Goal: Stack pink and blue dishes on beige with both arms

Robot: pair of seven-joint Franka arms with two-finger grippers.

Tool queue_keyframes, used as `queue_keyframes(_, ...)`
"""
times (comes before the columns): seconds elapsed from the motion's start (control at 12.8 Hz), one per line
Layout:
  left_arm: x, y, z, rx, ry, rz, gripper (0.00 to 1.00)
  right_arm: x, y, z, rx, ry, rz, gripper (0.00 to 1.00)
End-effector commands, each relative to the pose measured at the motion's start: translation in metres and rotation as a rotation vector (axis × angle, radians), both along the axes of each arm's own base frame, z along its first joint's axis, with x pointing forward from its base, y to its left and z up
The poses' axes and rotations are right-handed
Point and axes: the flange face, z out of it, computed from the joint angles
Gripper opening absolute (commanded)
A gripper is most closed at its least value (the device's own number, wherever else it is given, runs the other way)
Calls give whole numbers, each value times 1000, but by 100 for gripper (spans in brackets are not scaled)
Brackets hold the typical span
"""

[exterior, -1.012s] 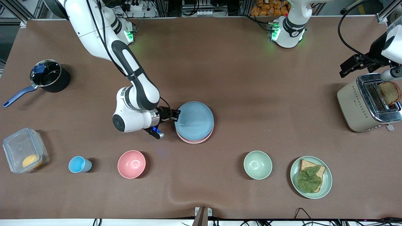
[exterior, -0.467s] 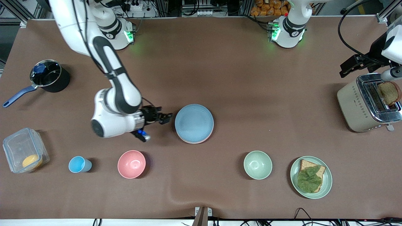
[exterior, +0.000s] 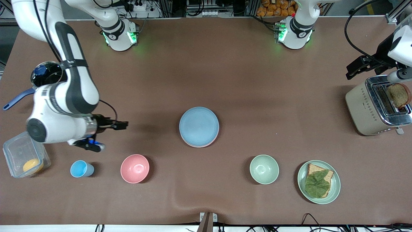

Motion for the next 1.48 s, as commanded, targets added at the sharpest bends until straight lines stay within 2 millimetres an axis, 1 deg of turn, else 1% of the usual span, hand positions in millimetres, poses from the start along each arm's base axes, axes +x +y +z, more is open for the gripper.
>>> queue_keyframes(0.0, 3, -2, 13, -29, -19, 2, 100, -16, -41, 70, -75, -111, 175, 100)
queue_keyframes(0.08, 3, -2, 15, -29, -22, 6, 100, -21, -56, 98, -83, -160, 205, 100)
queue_keyframes(0.16, 4, -1, 16, -28, -24, 8, 100, -27, -63, 125, -99, -204, 223, 100)
queue_keyframes(0.23, 3, -2, 17, -28, -19, 6, 100, -34, -65, 153, -127, -246, 231, 100)
queue_keyframes(0.31, 3, -3, 22, -28, -18, 6, 100, -42, -67, 176, -150, -281, 235, 100)
queue_keyframes(0.39, 6, -3, 18, -28, 6, 8, 100, -49, -67, 192, -155, -304, 227, 100)
queue_keyframes(0.47, 6, -5, 22, -26, 13, 3, 100, -55, -67, 204, -157, -316, 226, 100)
queue_keyframes(0.78, 9, 1, 18, -29, 36, 14, 100, -70, -74, 238, -192, -371, 222, 100)
queue_keyframes(0.93, 10, 2, 17, -29, 39, 17, 100, -73, -77, 242, -194, -375, 214, 100)
queue_keyframes(1.09, 11, 2, 11, -28, 68, 16, 100, -74, -79, 242, -196, -362, 192, 100)
queue_keyframes(1.17, 12, 1, 16, -27, 66, 14, 100, -75, -77, 242, -198, -357, 179, 100)
queue_keyframes(1.4, 12, 3, 16, -30, 80, 18, 100, -76, -77, 243, -197, -355, 176, 100)
